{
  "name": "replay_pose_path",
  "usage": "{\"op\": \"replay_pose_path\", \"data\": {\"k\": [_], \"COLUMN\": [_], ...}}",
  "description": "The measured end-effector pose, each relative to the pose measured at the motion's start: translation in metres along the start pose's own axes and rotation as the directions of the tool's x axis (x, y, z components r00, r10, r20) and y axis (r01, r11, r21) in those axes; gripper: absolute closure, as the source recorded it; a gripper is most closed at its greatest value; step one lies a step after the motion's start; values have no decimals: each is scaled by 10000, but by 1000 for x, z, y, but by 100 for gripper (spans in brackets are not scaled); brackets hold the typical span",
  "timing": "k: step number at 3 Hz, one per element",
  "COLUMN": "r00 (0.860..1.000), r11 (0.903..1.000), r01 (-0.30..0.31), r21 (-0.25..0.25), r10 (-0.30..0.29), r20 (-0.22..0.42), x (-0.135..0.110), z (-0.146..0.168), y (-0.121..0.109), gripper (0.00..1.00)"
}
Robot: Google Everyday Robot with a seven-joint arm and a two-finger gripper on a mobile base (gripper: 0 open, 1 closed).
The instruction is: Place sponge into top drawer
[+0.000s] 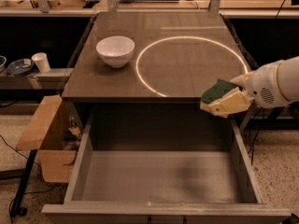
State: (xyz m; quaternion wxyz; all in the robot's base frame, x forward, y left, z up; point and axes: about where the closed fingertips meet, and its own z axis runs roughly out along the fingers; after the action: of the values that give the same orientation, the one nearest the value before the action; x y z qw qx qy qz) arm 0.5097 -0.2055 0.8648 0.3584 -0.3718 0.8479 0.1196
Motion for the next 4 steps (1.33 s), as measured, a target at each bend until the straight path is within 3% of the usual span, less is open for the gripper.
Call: {"op": "replay_pose_path", "data": {"k": [2,3,4], "r00": [9981,9936,9936], "r11": [9981,9939,9939], "r01": [-545,-1094,-1094], "r21": [-272,-121,-120], "r10": [552,1097,1097], "r20": [255,272,272], "x": [7,16,16], "z": [5,2,2], "y": [22,41,41], "gripper": [100,100,100]}}
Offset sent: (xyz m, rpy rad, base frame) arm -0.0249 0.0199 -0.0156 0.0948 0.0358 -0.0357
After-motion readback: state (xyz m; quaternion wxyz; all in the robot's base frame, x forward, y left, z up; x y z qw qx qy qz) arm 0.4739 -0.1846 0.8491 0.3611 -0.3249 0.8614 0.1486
